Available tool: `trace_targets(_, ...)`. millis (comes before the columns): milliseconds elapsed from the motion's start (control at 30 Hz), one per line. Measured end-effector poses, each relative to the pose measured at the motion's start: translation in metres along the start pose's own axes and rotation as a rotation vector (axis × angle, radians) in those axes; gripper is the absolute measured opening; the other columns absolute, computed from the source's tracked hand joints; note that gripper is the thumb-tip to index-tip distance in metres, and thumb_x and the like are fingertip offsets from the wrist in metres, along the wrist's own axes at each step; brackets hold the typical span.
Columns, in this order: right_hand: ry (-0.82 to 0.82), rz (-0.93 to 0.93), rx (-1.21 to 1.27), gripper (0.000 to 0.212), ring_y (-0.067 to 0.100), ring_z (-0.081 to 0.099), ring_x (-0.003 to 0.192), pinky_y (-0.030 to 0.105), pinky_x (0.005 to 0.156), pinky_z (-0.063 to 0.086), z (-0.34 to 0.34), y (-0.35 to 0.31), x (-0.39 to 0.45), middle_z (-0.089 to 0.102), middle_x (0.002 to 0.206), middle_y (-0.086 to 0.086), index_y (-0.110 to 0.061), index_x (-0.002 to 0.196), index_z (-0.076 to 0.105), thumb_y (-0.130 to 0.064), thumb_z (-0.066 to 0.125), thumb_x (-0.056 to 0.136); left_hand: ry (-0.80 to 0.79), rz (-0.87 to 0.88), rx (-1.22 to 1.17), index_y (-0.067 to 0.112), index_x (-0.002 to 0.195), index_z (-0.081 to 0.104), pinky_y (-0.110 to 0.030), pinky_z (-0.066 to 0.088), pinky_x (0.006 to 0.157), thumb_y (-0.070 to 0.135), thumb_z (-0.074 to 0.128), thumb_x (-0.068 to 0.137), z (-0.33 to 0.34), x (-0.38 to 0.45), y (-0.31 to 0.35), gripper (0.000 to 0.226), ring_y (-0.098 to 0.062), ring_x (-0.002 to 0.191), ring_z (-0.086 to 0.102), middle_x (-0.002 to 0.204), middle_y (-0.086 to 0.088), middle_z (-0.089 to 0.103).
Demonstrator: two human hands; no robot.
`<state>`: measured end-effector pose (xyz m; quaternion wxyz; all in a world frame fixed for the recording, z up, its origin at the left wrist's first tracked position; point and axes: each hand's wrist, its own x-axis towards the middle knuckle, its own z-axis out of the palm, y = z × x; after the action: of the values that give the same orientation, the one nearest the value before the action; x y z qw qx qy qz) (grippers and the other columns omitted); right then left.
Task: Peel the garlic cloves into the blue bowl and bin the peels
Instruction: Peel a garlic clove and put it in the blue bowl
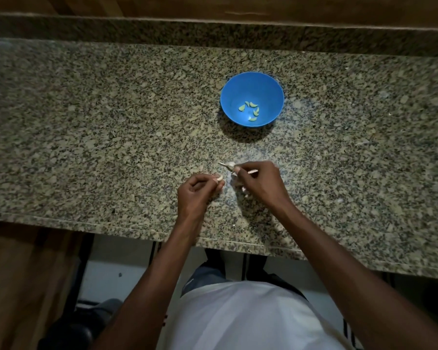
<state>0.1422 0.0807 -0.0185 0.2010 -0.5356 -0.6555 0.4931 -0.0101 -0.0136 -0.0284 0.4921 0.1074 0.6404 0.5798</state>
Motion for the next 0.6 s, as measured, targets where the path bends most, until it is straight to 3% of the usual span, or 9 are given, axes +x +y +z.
trace_targets(100, -0.166, 0.234, 0.392, 0.02, 0.017, 0.076, 0.084, 0.026, 0.073, 0.06, 0.002, 0.004, -0.015, 0.081, 0.092, 0.006, -0.012, 0.106, 0.082, -0.028, 0.074, 0.098, -0.062, 0.083, 0.163, 0.013, 0.09, 0.076, -0.039, 0.064, 0.081, 0.012, 0.079, 0.088, 0.005, -0.007, -0.006, 0.004, -0.022, 0.093, 0.076, 0.095, -0.004, 0.079)
trace_targets(267, -0.081, 0.459, 0.788, 0.02, 0.015, 0.074, 0.091, 0.024, 0.077, 0.059, 0.001, 0.007, -0.024, 0.08, 0.106, 0.01, -0.006, 0.113, 0.079, -0.008, 0.075, 0.094, -0.131, 0.211, 0.212, 0.012, 0.089, 0.078, -0.025, 0.06, 0.078, 0.013, 0.082, 0.087, 0.022, -0.013, -0.013, 0.005, -0.018, 0.093, 0.074, 0.096, -0.008, 0.075)
trace_targets(433, -0.059, 0.386, 0.78, 0.022, 0.024, 0.076, 0.108, 0.03, 0.088, 0.062, -0.011, 0.018, -0.029, 0.079, 0.114, 0.01, -0.008, 0.117, 0.079, -0.009, 0.075, 0.095, -0.205, 0.231, 0.323, 0.008, 0.094, 0.079, -0.025, 0.06, 0.079, 0.013, 0.083, 0.086, 0.028, -0.013, -0.018, 0.011, -0.016, 0.091, 0.075, 0.096, -0.006, 0.077)
trace_targets(600, 0.06, 0.285, 0.548, 0.025, 0.029, 0.077, 0.1, 0.043, 0.09, 0.064, -0.016, 0.025, -0.032, 0.078, 0.108, 0.015, -0.01, 0.117, 0.076, -0.013, 0.08, 0.092, -0.25, 0.227, 0.435, 0.013, 0.096, 0.078, -0.02, 0.057, 0.075, 0.019, 0.086, 0.083, 0.035, -0.008, -0.016, 0.017, -0.012, 0.088, 0.073, 0.096, 0.0, 0.076)
